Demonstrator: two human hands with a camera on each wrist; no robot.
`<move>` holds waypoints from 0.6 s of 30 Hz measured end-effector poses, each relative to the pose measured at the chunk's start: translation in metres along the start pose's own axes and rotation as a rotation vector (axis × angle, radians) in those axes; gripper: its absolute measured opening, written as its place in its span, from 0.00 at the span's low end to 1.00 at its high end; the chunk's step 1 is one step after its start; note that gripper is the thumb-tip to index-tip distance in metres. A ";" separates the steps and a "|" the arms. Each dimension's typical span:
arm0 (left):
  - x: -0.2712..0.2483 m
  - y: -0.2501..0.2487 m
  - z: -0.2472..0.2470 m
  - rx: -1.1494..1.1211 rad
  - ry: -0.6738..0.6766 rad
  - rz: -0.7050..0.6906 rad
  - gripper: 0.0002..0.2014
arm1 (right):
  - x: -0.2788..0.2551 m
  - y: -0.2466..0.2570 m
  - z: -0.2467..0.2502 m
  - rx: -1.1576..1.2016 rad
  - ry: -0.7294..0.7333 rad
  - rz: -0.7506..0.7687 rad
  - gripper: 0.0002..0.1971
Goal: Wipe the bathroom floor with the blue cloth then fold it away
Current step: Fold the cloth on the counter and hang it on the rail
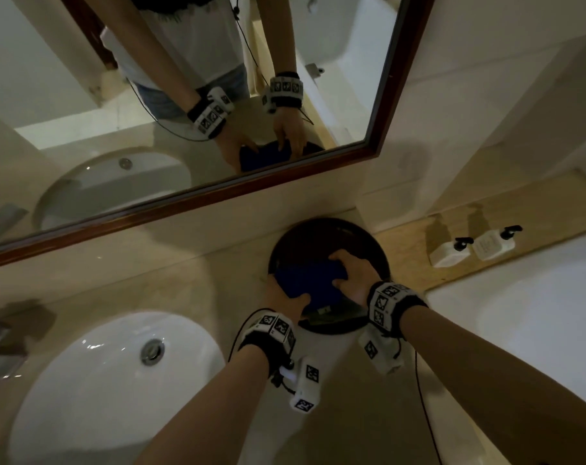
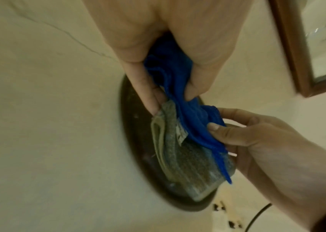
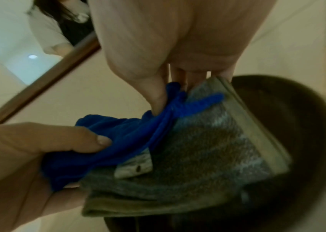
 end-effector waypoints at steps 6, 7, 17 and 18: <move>-0.020 -0.007 0.016 0.130 -0.048 0.029 0.50 | 0.007 -0.002 -0.017 0.067 -0.062 -0.022 0.25; -0.019 -0.011 0.019 0.098 -0.053 0.025 0.48 | 0.008 0.000 -0.015 0.085 -0.082 -0.016 0.24; 0.013 -0.091 0.040 0.114 -0.050 -0.089 0.22 | 0.030 -0.003 0.055 0.259 -0.293 -0.026 0.25; 0.019 -0.096 0.039 0.124 -0.040 -0.088 0.23 | 0.033 -0.006 0.059 0.276 -0.307 -0.037 0.25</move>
Point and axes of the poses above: each hand's wrist, its own x-axis towards the middle knuckle, its own z-axis out of the back of the hand, y = z × x, the point moved 10 cm from there along x, towards the middle knuckle, and after that the axes turned 5 degrees about y, right-handed, at the moved point
